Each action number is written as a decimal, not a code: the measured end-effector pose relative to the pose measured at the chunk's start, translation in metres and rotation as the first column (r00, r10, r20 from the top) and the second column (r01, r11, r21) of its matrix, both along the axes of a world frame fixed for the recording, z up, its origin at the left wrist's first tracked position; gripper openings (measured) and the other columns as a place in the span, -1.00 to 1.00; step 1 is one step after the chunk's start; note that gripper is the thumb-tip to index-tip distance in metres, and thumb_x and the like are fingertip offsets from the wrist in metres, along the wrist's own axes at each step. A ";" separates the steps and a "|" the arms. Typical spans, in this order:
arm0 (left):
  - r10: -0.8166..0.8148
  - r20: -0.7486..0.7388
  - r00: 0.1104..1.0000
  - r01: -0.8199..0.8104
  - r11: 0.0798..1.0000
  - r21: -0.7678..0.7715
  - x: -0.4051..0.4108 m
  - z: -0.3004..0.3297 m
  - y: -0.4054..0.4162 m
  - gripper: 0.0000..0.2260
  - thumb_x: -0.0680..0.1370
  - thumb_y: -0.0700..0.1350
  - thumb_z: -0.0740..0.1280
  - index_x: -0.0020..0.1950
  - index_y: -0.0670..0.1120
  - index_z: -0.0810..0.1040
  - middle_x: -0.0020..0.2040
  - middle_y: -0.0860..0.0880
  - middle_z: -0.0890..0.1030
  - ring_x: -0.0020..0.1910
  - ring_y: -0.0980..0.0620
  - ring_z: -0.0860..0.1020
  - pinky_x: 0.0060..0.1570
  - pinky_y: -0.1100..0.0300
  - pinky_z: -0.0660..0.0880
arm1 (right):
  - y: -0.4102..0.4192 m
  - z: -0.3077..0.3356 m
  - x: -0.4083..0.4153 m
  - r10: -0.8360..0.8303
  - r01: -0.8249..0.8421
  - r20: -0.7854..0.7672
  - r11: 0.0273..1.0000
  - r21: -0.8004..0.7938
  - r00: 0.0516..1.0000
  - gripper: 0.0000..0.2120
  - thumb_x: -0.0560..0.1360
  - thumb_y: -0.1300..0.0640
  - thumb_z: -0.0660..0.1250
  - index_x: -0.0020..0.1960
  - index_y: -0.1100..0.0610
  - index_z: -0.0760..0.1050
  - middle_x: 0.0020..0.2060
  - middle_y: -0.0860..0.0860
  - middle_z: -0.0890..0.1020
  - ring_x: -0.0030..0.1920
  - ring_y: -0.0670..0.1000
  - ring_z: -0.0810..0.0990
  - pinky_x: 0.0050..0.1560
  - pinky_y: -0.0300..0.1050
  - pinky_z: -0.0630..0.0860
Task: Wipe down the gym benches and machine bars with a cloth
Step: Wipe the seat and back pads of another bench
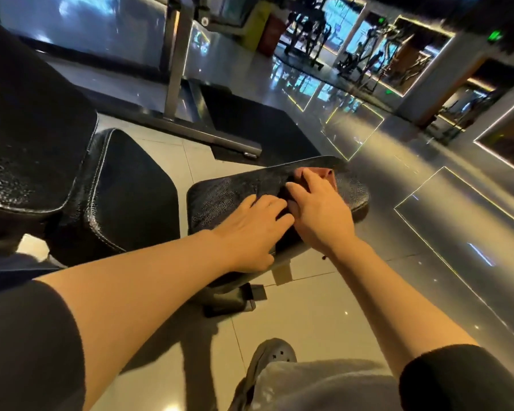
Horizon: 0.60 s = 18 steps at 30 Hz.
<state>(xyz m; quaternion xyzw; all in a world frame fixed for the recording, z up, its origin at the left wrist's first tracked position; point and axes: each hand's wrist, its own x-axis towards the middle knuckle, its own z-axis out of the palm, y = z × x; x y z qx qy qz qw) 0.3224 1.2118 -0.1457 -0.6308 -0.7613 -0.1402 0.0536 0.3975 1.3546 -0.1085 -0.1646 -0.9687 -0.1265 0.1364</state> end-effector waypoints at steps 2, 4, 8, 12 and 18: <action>-0.005 0.028 1.000 0.004 1.000 0.020 0.000 0.000 -0.002 -0.44 0.52 0.04 0.33 0.47 -0.03 0.24 0.46 -0.10 0.22 0.45 -0.09 0.13 0.48 -0.02 0.06 | -0.001 0.003 0.002 0.133 -0.134 0.073 0.991 0.014 0.988 -0.65 0.61 -0.03 0.14 0.33 0.04 0.46 0.40 0.00 0.36 0.34 0.06 0.37 0.21 0.04 0.47; -0.007 0.048 0.999 0.007 1.000 -0.015 -0.003 -0.003 -0.008 -0.39 0.53 0.04 0.33 0.51 -0.01 0.17 0.50 -0.09 0.16 0.48 -0.08 0.08 0.50 -0.04 0.02 | 0.018 0.016 0.002 0.131 -0.134 0.106 0.991 0.021 0.986 -0.64 0.61 -0.02 0.15 0.36 0.03 0.44 0.44 -0.03 0.34 0.37 0.05 0.36 0.20 0.04 0.47; 0.001 0.030 1.000 0.002 0.995 -0.104 -0.013 -0.004 -0.019 -0.33 0.56 0.05 0.31 0.57 0.04 0.02 0.55 -0.09 0.04 0.51 -0.10 0.02 0.50 -0.06 -0.01 | 0.057 0.036 -0.013 -0.197 0.196 -0.057 0.980 -0.035 0.979 -0.68 0.62 0.01 0.17 0.34 0.04 0.43 0.43 0.00 0.32 0.36 0.14 0.36 0.16 0.07 0.48; 0.031 0.032 0.999 -0.025 0.984 -0.178 -0.023 -0.004 -0.028 -0.32 0.56 0.10 0.31 0.57 0.06 0.01 0.53 -0.12 0.07 0.49 -0.13 0.09 0.49 -0.09 0.05 | 0.023 0.005 -0.040 -0.043 0.042 0.020 0.997 0.058 0.999 -0.66 0.60 -0.01 0.16 0.31 0.10 0.43 0.34 0.08 0.35 0.29 0.15 0.38 0.09 0.04 0.46; 0.051 0.026 0.998 -0.044 0.975 -0.219 -0.025 -0.009 -0.038 -0.33 0.56 0.07 0.30 0.56 0.05 0.01 0.49 -0.14 0.16 0.44 -0.15 0.19 0.45 -0.12 0.12 | 0.015 -0.006 -0.046 0.201 -0.196 0.214 0.980 -0.041 0.956 -0.60 0.62 -0.04 0.16 0.43 0.00 0.37 0.45 -0.01 0.31 0.38 0.11 0.33 0.23 0.10 0.46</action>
